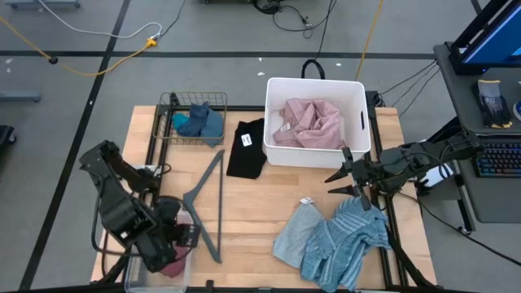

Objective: Pick & Place Cloths
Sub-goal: Put the black boxers in the transparent bin

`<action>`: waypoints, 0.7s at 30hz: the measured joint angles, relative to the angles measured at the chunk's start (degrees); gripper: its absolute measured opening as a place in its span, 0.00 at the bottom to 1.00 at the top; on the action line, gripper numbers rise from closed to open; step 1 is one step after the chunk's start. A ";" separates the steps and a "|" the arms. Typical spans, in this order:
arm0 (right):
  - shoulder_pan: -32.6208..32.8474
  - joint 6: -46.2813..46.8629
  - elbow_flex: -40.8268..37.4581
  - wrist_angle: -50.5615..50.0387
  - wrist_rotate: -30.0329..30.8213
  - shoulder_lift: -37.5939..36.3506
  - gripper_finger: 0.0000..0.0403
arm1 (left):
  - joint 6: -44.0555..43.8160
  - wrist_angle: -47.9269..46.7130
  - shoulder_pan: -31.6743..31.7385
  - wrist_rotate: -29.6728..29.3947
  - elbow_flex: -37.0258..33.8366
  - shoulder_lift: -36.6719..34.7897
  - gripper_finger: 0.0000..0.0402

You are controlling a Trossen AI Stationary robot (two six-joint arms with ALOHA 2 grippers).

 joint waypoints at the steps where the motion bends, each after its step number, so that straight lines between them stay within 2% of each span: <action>1: 0.00 0.00 0.00 0.00 0.00 0.00 0.33 | 2.26 0.85 0.82 -2.46 0.77 0.00 0.40; 5: 0.00 0.00 0.00 -0.02 -0.15 0.00 0.33 | 13.55 7.67 5.69 -11.19 1.82 0.02 0.31; 9: 0.00 -0.04 0.00 -0.03 -0.17 0.00 0.33 | 30.33 16.97 11.95 -16.58 1.82 0.50 0.24; 14: 0.00 -0.24 0.00 -0.11 -0.18 0.00 0.33 | 52.22 26.63 20.36 -16.97 1.82 3.10 0.14; 18: 0.00 -0.52 0.00 -0.11 -0.20 0.00 0.33 | 61.23 26.61 26.10 -14.55 1.82 5.42 0.03; 21: 0.00 -2.15 0.00 -0.11 -0.20 0.00 0.33 | 66.43 25.37 30.19 -12.96 1.80 7.75 0.02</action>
